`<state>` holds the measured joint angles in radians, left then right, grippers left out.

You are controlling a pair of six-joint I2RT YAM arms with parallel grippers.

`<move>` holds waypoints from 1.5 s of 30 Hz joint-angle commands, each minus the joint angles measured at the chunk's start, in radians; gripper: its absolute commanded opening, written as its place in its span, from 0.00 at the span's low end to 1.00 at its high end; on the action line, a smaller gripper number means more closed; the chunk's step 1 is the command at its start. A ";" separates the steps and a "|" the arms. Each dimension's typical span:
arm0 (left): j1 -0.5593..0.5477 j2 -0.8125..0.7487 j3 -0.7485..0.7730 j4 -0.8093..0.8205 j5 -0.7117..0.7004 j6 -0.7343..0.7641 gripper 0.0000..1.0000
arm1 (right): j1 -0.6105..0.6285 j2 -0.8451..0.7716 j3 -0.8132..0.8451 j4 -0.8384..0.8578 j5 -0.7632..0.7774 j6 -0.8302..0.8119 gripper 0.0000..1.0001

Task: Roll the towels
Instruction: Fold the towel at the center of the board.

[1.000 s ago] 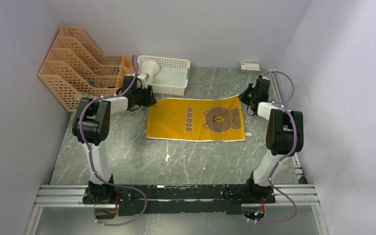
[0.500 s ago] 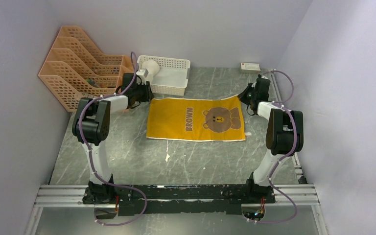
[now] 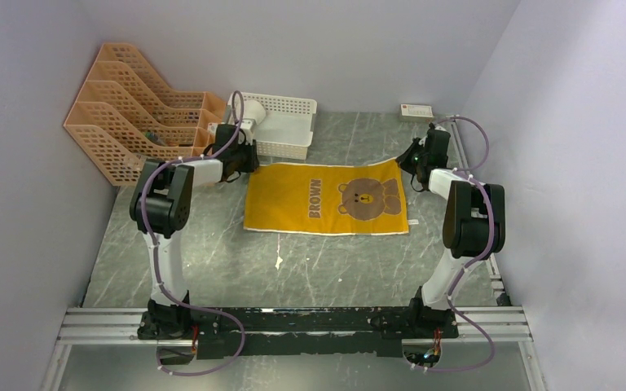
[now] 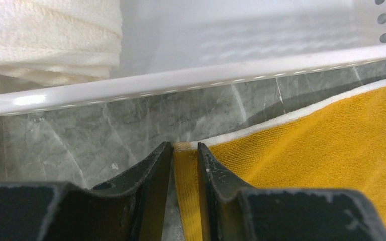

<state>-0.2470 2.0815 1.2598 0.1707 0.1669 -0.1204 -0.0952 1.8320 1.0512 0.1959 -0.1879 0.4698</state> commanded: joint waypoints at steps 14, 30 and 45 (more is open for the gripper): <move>-0.023 0.105 0.137 -0.128 -0.158 -0.010 0.07 | -0.009 -0.001 0.081 -0.038 0.003 -0.030 0.00; -0.021 -0.132 0.047 -0.072 -0.152 0.071 0.07 | -0.013 -0.081 0.067 0.013 -0.049 -0.058 0.00; -0.029 -0.424 -0.473 0.258 -0.075 -0.172 0.07 | -0.019 -0.378 -0.363 0.084 0.026 -0.070 0.00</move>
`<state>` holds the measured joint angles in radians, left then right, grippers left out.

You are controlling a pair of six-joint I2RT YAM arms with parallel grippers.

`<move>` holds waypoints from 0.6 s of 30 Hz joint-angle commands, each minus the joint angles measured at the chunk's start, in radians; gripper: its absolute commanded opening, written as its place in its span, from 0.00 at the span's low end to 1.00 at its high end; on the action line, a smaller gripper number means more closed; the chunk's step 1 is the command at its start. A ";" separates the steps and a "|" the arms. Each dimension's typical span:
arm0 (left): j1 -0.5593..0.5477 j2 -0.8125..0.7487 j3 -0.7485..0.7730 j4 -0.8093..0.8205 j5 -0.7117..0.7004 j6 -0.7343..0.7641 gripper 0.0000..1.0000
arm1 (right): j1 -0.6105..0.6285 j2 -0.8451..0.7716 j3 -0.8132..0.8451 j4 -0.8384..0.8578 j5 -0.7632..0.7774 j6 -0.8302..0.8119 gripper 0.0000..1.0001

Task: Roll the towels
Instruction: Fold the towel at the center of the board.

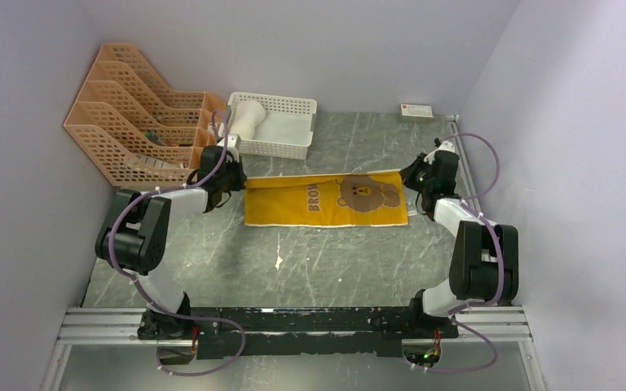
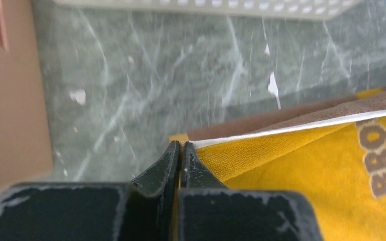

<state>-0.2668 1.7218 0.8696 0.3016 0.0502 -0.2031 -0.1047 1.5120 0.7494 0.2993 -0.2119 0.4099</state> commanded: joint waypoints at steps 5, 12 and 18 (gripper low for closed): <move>-0.040 -0.139 -0.187 0.163 0.031 -0.138 0.07 | -0.014 -0.114 -0.133 -0.070 0.103 0.009 0.00; -0.091 -0.206 -0.299 0.185 0.008 -0.200 0.07 | -0.018 -0.132 -0.144 -0.162 0.201 0.020 0.00; -0.144 -0.271 -0.357 0.155 -0.023 -0.220 0.07 | -0.021 -0.138 -0.163 -0.179 0.257 0.044 0.00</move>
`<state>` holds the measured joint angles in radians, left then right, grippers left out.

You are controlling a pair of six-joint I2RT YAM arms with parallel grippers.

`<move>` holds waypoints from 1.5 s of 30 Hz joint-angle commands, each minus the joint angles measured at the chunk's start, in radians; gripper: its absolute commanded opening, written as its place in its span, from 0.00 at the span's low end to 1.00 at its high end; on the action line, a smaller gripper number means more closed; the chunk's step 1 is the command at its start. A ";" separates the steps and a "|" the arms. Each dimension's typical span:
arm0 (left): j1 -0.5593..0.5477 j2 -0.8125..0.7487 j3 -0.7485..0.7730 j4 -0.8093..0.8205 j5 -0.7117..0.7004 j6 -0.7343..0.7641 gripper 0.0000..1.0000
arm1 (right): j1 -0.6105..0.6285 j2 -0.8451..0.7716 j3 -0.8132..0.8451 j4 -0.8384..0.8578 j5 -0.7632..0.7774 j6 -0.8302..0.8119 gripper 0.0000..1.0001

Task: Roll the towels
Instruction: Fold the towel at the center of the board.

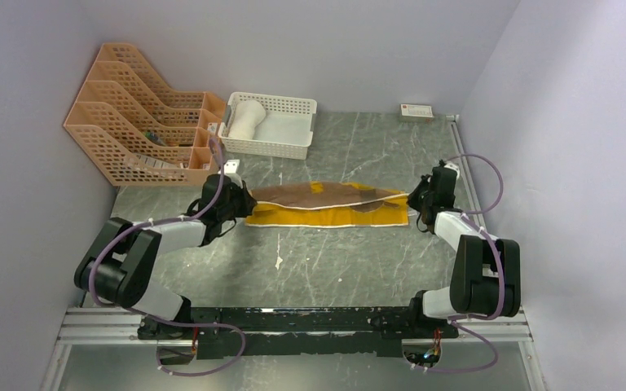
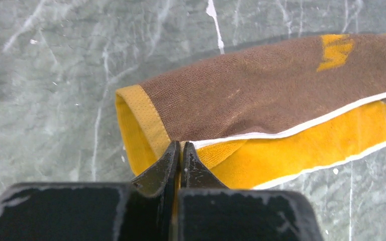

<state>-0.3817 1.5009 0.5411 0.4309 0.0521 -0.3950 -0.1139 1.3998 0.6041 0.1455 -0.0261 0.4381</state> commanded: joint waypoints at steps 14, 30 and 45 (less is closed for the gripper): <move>-0.042 -0.175 -0.116 -0.056 -0.074 -0.055 0.07 | -0.012 -0.164 -0.096 -0.064 0.146 -0.002 0.00; -0.012 -0.092 -0.012 -0.105 -0.230 0.085 0.07 | -0.012 -0.169 -0.136 -0.076 0.080 -0.032 0.00; 0.005 -0.145 -0.030 -0.101 -0.157 0.058 0.45 | -0.012 -0.285 -0.176 -0.082 0.135 -0.027 0.47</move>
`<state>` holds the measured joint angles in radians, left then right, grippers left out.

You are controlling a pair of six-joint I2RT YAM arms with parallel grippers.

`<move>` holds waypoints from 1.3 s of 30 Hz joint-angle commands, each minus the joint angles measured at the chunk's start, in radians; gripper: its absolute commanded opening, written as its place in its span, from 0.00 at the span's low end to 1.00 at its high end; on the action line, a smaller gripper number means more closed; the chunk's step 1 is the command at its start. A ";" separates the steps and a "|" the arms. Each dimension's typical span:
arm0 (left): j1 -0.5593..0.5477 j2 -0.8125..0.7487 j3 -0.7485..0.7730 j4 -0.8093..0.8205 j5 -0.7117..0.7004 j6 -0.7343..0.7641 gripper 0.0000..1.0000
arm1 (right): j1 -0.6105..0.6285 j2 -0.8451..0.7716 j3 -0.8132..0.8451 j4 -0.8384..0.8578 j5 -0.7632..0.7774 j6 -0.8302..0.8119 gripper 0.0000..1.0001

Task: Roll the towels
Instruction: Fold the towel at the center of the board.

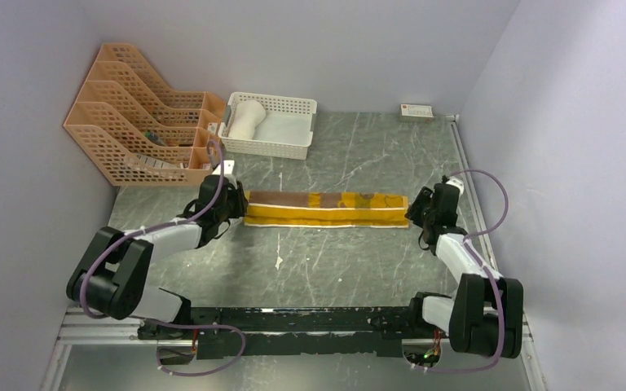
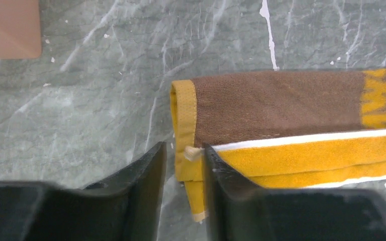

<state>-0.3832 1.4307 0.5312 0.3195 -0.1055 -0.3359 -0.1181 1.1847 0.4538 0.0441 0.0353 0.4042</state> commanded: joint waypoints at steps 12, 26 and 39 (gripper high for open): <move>0.102 -0.212 0.053 -0.276 0.104 -0.076 0.99 | -0.009 -0.032 0.052 0.078 0.046 0.087 0.56; 0.235 0.195 0.090 -0.131 0.616 -0.163 0.88 | -0.009 0.022 0.111 0.054 -0.060 0.066 0.57; 0.236 0.388 0.011 0.059 0.769 -0.252 0.63 | -0.009 0.040 0.109 0.069 -0.093 0.086 0.57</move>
<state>-0.1459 1.7554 0.6102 0.4889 0.6621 -0.5800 -0.1215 1.2167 0.5430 0.1043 -0.0437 0.4896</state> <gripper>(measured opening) 0.687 0.564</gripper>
